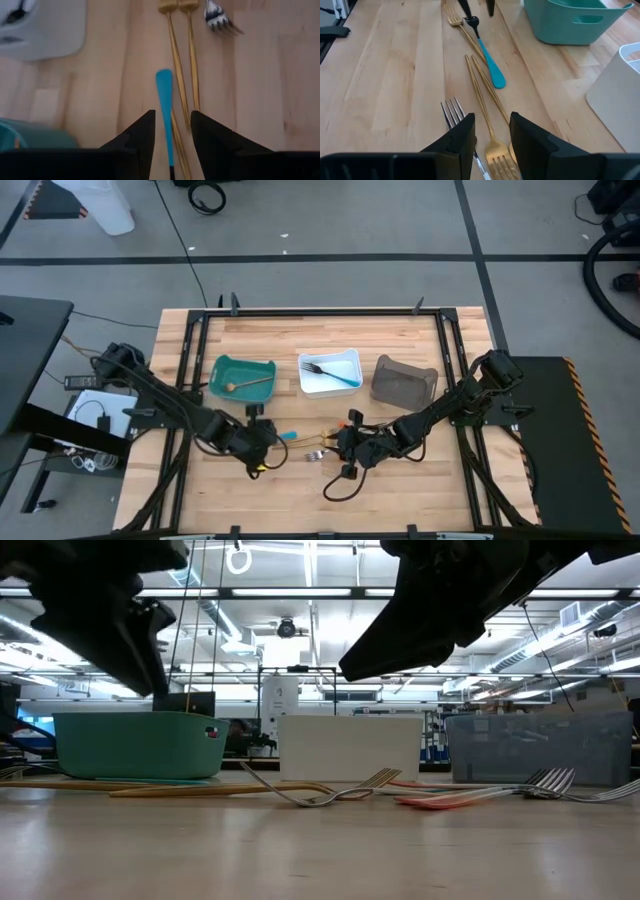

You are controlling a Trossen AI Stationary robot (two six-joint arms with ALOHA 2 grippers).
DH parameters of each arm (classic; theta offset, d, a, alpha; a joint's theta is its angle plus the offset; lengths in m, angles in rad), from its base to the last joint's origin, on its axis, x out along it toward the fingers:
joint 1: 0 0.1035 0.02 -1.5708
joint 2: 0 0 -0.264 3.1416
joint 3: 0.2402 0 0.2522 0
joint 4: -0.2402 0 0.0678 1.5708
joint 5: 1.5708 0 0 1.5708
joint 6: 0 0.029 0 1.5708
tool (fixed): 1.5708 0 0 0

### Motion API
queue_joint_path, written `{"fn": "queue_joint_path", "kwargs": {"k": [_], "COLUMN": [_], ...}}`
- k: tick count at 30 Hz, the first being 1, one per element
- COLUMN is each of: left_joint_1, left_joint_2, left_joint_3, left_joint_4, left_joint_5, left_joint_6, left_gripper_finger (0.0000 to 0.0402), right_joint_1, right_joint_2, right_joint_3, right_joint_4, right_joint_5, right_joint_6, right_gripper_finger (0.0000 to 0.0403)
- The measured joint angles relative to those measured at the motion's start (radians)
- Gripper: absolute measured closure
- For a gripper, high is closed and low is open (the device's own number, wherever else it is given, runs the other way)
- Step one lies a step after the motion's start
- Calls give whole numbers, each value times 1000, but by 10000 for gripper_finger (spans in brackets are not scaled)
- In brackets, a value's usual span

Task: Sort silverware by color (type)
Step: Put the gold fork into the green bin

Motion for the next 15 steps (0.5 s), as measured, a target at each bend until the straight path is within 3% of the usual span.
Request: {"fn": "queue_joint_path", "kwargs": {"k": [15], "left_joint_1": [0], "left_joint_2": [127], "left_joint_3": [0], "left_joint_4": [-1], "left_joint_5": [143], "left_joint_6": [-80], "left_gripper_finger": [267], "right_joint_1": [0], "right_joint_2": [0], "right_joint_3": [0], "right_joint_4": [1], "right_joint_5": [-14], "right_joint_6": [0], "right_gripper_finger": [274]}}
